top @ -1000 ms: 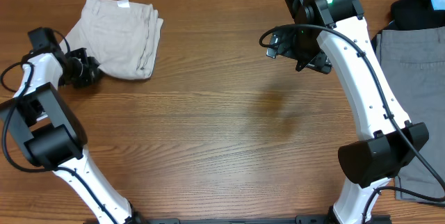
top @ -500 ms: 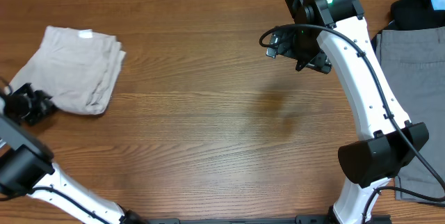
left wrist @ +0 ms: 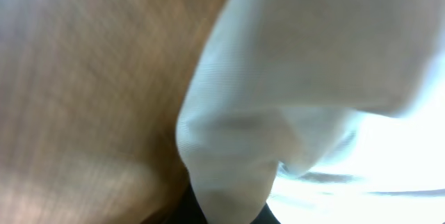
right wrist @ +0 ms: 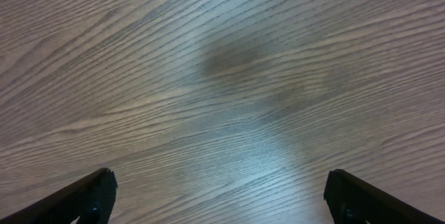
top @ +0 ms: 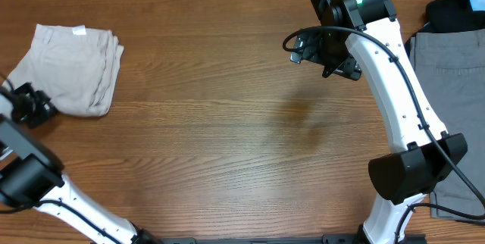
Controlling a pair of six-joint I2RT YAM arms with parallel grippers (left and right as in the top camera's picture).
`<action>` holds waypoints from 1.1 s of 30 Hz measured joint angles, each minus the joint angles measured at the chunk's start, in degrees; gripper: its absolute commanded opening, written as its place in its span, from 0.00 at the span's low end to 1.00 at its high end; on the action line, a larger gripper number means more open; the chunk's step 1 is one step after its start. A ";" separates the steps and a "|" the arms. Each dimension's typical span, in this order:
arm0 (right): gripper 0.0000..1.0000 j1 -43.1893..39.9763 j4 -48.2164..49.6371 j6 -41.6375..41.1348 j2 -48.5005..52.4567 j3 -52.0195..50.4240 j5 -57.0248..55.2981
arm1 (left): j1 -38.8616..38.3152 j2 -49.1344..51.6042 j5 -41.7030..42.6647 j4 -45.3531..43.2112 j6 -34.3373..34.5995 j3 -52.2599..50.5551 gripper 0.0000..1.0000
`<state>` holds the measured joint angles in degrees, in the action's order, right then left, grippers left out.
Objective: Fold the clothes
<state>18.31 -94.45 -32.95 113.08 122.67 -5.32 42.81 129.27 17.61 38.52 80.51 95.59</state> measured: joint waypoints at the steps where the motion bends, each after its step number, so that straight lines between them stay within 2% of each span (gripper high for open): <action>1: 1.00 0.00 -0.09 -0.02 0.00 0.00 0.00 | -1.38 0.00 -0.61 -0.85 0.70 0.00 0.08; 5: 1.00 0.00 -0.15 -0.02 0.00 0.00 -0.02 | -7.69 0.00 -3.56 -3.76 2.80 -0.37 0.15; 11: 1.00 0.00 -2.43 0.00 0.00 0.00 0.00 | -15.13 0.00 -10.69 -6.40 4.02 -0.44 0.15; 26: 1.00 0.00 -2.62 0.04 0.00 0.00 0.00 | -16.09 3.69 -10.99 -18.93 0.92 0.39 0.21; 31: 1.00 0.00 -2.67 0.02 0.00 0.00 0.00 | -16.11 4.57 -10.51 -22.95 0.28 0.39 0.20; 33: 1.00 0.00 -2.64 0.04 0.00 0.00 -0.02 | -16.11 4.70 -10.49 -23.56 0.28 0.39 0.26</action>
<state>18.31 -97.10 -32.91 113.08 122.67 -5.34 26.70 133.97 7.11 14.96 80.79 95.98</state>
